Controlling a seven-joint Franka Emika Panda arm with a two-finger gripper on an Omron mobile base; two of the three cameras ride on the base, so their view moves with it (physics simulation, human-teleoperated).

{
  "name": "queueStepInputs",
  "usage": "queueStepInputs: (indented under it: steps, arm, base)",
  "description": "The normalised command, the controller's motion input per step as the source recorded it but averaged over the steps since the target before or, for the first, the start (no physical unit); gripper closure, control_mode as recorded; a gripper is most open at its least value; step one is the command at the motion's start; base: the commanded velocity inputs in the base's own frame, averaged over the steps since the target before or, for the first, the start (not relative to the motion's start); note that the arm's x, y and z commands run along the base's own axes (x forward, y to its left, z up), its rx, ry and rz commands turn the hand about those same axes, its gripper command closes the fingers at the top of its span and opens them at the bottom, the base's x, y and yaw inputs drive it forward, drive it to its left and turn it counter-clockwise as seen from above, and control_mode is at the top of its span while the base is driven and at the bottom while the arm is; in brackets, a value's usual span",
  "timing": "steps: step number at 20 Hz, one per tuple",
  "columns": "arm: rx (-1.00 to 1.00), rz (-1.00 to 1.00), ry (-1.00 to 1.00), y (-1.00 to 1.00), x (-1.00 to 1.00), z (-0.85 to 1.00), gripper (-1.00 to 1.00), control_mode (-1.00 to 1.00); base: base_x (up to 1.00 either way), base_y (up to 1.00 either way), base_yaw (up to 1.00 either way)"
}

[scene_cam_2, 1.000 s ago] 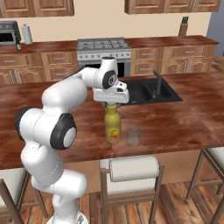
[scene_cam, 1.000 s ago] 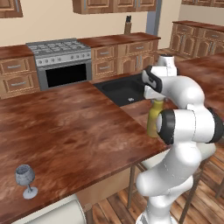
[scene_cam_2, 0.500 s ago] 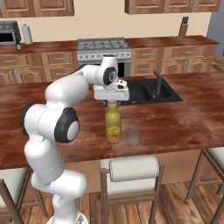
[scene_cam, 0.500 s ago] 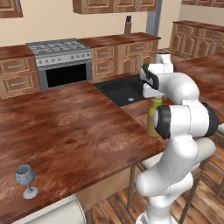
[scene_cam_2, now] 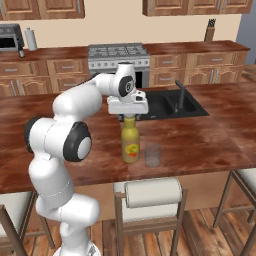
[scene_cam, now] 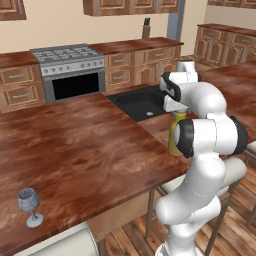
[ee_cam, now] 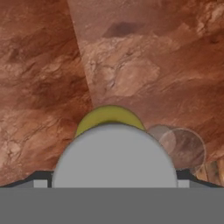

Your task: There is a wine glass and glass cup on the dining counter. Place the wine bottle next to the wine glass and the juice bottle next to the glass cup.

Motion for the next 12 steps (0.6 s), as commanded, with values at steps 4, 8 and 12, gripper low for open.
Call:
queueStepInputs:
  steps: [4, 8, 12]
  arm:
    - [0.0, 0.06, 0.0, 0.0, 0.0, -0.01, -1.0, -1.0]
    - [0.0, 0.05, -0.01, 0.01, 0.0, 0.01, -1.0, -1.0]
    - [0.0, 0.0, 0.0, 0.07, 0.03, 0.09, -1.0, -1.0]
  base:
    - [0.0, 0.0, 0.0]
    - [0.0, 0.0, 0.0]
    - [0.0, 0.0, 0.0]
